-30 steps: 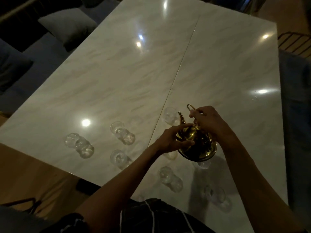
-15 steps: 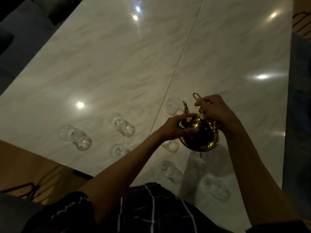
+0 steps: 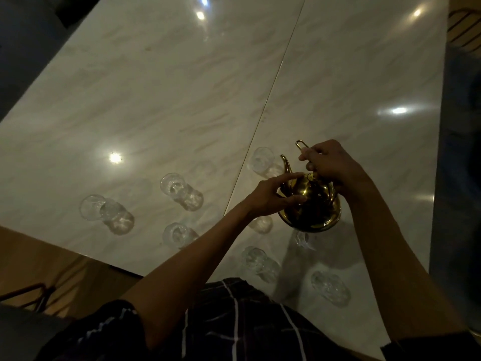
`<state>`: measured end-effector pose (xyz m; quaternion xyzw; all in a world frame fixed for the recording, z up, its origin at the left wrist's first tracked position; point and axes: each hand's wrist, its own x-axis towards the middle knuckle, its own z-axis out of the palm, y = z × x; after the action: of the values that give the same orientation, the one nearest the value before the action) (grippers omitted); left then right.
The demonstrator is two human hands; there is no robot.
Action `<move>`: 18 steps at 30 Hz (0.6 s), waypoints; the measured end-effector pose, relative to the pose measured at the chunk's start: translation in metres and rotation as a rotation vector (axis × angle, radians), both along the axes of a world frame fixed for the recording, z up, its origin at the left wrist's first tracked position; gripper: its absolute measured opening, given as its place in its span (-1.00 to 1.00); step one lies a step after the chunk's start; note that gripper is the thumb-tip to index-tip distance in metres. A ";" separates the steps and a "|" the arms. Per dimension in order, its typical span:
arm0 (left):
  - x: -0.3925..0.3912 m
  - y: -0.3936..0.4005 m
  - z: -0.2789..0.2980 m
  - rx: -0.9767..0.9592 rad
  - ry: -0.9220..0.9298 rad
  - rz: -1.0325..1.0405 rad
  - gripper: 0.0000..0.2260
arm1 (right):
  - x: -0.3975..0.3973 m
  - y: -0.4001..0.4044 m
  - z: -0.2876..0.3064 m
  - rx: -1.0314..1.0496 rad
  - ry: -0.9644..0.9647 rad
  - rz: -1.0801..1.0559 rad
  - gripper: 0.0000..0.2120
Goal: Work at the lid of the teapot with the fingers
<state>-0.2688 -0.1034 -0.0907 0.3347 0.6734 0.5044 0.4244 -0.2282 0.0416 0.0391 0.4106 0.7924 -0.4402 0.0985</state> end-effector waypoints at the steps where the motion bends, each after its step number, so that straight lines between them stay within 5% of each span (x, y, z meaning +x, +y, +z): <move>1: 0.001 0.001 0.001 0.000 -0.001 0.001 -0.44 | 0.001 0.000 0.001 0.001 -0.001 0.001 -0.70; 18: 0.010 -0.001 0.017 0.036 0.030 0.038 -0.46 | 0.002 -0.006 0.026 0.041 -0.013 0.039 -0.70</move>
<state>-0.2587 -0.1045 -0.0734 0.3371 0.6766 0.5195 0.3985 -0.2261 0.0354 0.0648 0.3998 0.8085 -0.4192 0.1040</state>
